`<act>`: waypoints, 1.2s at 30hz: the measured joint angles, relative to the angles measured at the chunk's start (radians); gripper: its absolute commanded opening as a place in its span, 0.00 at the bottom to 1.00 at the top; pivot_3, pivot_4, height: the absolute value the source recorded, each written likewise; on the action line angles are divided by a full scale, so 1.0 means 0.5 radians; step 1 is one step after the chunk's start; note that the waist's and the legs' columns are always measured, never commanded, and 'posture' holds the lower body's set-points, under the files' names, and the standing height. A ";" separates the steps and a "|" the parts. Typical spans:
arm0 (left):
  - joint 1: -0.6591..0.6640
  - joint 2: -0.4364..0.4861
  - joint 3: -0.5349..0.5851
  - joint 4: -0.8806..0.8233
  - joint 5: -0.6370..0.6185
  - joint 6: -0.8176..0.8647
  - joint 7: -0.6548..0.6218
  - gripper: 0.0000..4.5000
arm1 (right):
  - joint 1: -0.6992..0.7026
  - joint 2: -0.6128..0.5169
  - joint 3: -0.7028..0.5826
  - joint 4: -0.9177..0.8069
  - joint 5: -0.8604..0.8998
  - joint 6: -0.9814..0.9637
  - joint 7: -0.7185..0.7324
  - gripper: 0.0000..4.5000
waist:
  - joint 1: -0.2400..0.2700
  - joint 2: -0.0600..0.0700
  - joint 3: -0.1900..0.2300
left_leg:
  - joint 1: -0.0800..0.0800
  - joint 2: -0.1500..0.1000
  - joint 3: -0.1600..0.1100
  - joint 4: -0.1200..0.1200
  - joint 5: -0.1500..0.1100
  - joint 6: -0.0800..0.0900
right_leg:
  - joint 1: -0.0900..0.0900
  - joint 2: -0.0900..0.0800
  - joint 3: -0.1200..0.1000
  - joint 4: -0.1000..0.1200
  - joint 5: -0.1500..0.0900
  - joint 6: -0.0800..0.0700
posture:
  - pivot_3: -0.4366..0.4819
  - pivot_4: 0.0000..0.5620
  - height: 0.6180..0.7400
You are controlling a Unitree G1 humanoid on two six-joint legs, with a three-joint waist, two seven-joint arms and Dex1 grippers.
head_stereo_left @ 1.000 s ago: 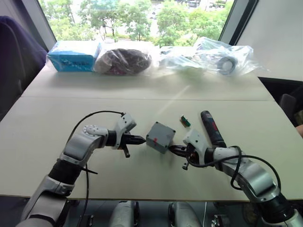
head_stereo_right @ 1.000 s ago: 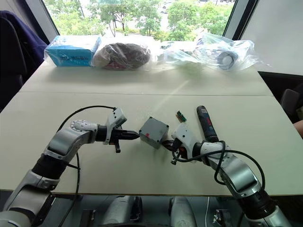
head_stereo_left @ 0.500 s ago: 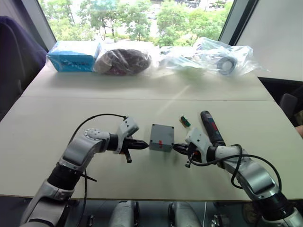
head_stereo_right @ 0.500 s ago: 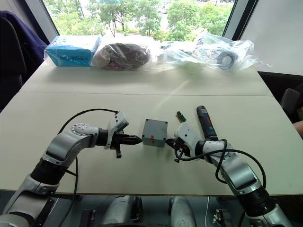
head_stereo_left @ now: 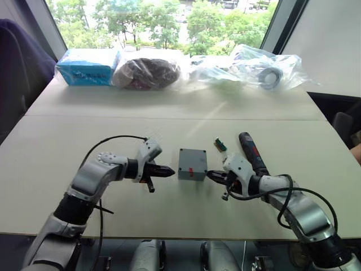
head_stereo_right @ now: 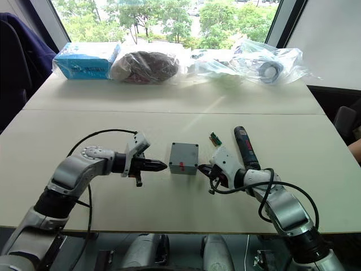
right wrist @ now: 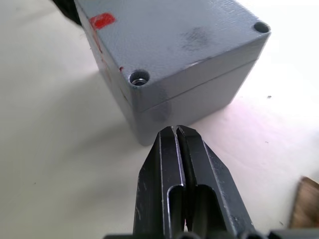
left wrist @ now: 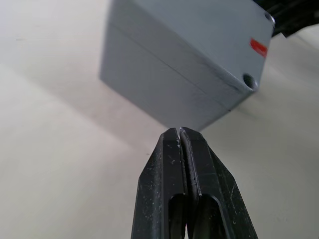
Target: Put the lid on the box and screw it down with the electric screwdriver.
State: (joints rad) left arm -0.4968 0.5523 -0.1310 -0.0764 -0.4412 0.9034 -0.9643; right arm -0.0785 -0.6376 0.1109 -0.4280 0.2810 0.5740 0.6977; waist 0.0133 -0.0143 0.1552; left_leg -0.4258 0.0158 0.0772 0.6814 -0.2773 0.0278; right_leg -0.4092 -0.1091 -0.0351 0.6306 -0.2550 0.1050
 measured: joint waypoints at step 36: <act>-0.581 0.118 -0.495 0.115 0.274 -0.739 -0.717 0.00 | 0.094 0.195 -0.460 -0.046 0.263 0.478 -0.558 0.43 | -0.005 -0.001 0.004 | 0.000 0.003 0.000 0.001 0.000 0.000 | 0.000 0.010 0.005 0.000 -0.002 -0.003 | 0.48 0.27 1.00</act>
State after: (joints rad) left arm -0.7874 0.6110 -0.3783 -0.0188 -0.3044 0.5341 -1.3229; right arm -0.0317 -0.5403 -0.1193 -0.4511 0.4123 0.8129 0.4186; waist 0.0108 -0.0149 0.1572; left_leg -0.4257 0.0170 0.0772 0.6820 -0.2771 0.0276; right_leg -0.4090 -0.1039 -0.0327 0.6303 -0.2558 0.1036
